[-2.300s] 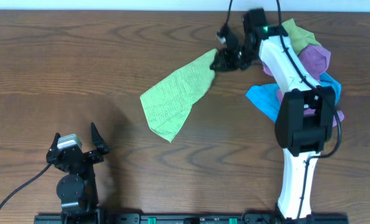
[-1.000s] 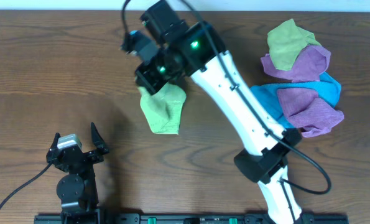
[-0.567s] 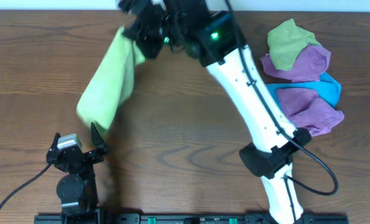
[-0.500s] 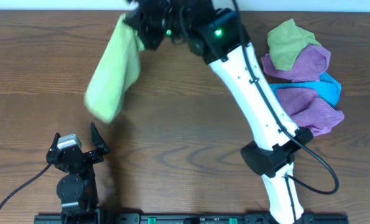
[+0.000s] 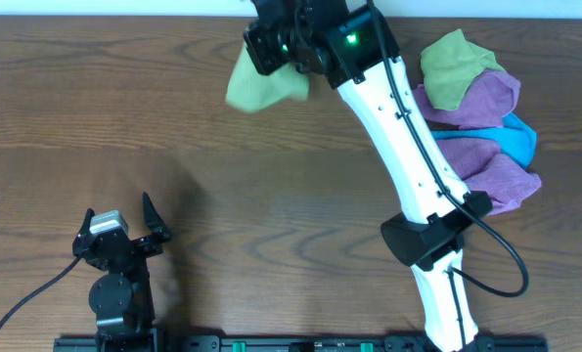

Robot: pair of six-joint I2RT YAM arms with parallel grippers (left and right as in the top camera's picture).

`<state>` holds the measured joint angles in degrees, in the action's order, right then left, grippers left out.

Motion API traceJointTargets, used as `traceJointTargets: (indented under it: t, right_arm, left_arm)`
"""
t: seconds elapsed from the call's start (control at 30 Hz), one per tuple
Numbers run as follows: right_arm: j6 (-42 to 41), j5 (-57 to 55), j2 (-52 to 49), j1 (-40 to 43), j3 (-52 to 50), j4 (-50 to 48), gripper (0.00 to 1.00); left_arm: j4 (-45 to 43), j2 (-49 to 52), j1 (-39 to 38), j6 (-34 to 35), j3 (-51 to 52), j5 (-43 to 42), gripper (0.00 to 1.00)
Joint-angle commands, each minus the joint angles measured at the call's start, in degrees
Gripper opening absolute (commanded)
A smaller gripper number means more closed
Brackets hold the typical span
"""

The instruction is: Fold the cloth

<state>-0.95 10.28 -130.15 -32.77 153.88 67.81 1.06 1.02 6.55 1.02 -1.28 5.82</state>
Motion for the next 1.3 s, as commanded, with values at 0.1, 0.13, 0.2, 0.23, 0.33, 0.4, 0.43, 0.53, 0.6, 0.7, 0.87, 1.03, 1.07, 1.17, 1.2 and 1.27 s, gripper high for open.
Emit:
traceJointTargets:
  t: [0.1, 0.13, 0.2, 0.23, 0.33, 0.4, 0.43, 0.53, 0.6, 0.7, 0.87, 1.03, 1.07, 1.17, 1.2, 1.27]
  right_arm:
    - [-5.2, -0.5, -0.4, 0.1, 0.0, 1.6, 0.02]
    - [-5.2, 0.1, -0.4, 0.1, 0.0, 0.0, 0.02]
    - [-4.0, 0.7, -1.0, 0.0, -0.2, -5.8, 0.01]
    - [-3.1, 0.7, -1.3, -0.2, -0.2, -8.7, 0.02]
    - [-3.3, 3.5, -3.8, -0.1, -0.2, -20.5, 0.02]
    - [-6.9, 10.8, -4.9, 0.0, -0.2, -27.0, 0.02]
    - [-9.2, 14.9, -4.9, 0.2, -0.2, -29.6, 0.02]
    - [-11.5, 19.5, -4.3, 0.7, -0.2, -29.2, 0.01]
    - [-11.4, 19.8, -3.7, 1.4, -0.1, -23.5, 0.01]
    - [-15.7, -5.0, -3.6, 3.1, -0.2, -6.4, 0.02]
    - [-26.1, -15.6, -4.0, 6.8, -0.2, 6.6, 0.23]
    - [-17.0, -7.4, -4.0, 7.1, -0.2, 9.8, 0.99]
    - [-16.0, -8.6, -4.0, 6.9, -0.2, 10.1, 0.99]
    - [-10.6, -10.1, -4.0, 6.7, -0.3, 11.5, 0.99]
    - [-8.2, -10.0, -4.1, 6.5, -0.9, 11.7, 0.99]
    - [-3.5, -10.0, -4.2, 5.8, -3.8, 11.6, 0.99]
  left_arm:
    - [2.6, 0.0, 0.2, -1.0, 1.0, 1.8, 0.95]
    - [2.6, 0.0, 0.2, -1.0, 1.0, 1.8, 0.95]
    - [2.6, 0.0, 0.2, -1.0, 1.0, 1.8, 0.95]
    - [2.6, 0.0, 0.2, -1.0, 1.0, 1.8, 0.95]
    - [2.6, 0.0, 0.2, -1.0, 1.0, 1.8, 0.96]
    - [2.6, 0.0, 0.2, -1.0, 1.0, 1.8, 0.95]
    - [2.6, 0.0, 0.2, -1.0, 1.0, 1.8, 0.95]
    - [2.6, 0.0, 0.2, -1.0, 1.0, 1.8, 0.95]
    - [2.6, 0.0, 0.2, -1.0, 1.0, 1.8, 0.95]
    - [2.6, 0.0, 0.2, -1.0, 1.0, 1.8, 0.95]
    - [2.6, 0.0, 0.2, -1.0, 1.0, 1.8, 0.95]
    - [2.6, 0.0, 0.2, -1.0, 1.0, 1.8, 0.95]
    - [2.6, 0.0, 0.2, -1.0, 1.0, 1.8, 0.95]
    - [2.6, 0.0, 0.2, -1.0, 1.0, 1.8, 0.95]
    - [2.6, 0.0, 0.2, -1.0, 1.0, 1.8, 0.95]
    - [2.6, 0.0, 0.2, -1.0, 1.0, 1.8, 0.95]
